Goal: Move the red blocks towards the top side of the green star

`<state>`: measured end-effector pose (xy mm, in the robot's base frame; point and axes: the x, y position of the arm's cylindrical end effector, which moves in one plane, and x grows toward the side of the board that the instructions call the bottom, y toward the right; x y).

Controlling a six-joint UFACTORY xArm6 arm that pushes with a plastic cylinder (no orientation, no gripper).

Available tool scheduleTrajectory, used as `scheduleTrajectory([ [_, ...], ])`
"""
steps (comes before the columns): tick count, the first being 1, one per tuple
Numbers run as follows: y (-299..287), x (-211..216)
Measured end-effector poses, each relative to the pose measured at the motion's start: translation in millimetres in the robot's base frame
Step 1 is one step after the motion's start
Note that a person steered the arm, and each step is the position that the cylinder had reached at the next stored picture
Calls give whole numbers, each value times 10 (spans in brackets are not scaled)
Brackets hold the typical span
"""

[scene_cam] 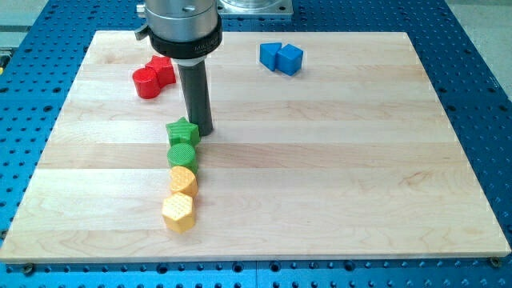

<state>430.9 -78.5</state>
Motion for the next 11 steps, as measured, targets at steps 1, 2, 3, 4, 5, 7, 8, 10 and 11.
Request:
scheduleTrajectory([
  [1, 10, -188],
  [2, -528, -225],
  [3, -1106, -215],
  [4, -1244, -516],
  [5, -1158, -785],
  [7, -961, -1207],
  [8, -971, -1502],
  [10, -811, -1782],
  [11, -811, -1519],
])
